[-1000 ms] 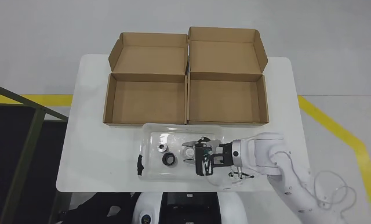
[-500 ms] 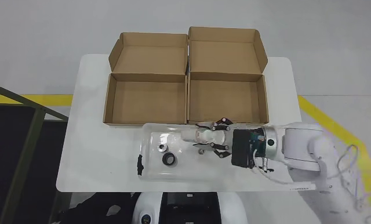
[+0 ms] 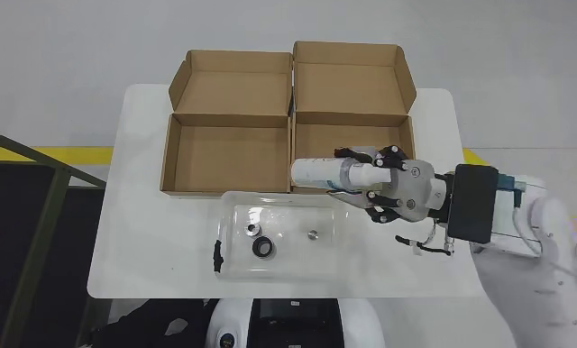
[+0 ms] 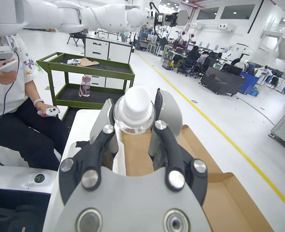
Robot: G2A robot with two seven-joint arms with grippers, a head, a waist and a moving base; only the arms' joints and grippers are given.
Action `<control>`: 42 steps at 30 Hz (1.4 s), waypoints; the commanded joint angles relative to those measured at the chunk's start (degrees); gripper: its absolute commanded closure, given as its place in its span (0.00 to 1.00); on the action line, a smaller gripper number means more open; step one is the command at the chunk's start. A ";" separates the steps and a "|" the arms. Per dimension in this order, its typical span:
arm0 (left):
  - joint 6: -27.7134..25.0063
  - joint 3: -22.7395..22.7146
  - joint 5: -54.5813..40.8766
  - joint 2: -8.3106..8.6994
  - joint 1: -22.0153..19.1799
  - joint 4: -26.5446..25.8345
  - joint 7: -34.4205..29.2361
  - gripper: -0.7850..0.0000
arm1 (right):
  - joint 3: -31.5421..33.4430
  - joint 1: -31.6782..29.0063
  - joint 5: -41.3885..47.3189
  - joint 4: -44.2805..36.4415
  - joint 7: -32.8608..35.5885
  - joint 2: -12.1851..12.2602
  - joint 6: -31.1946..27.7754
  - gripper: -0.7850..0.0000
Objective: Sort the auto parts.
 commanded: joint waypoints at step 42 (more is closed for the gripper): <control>0.00 0.00 0.00 0.00 0.00 0.00 0.00 0.00 | 0.37 -0.44 -7.60 1.61 -11.42 -0.76 -0.14 1.00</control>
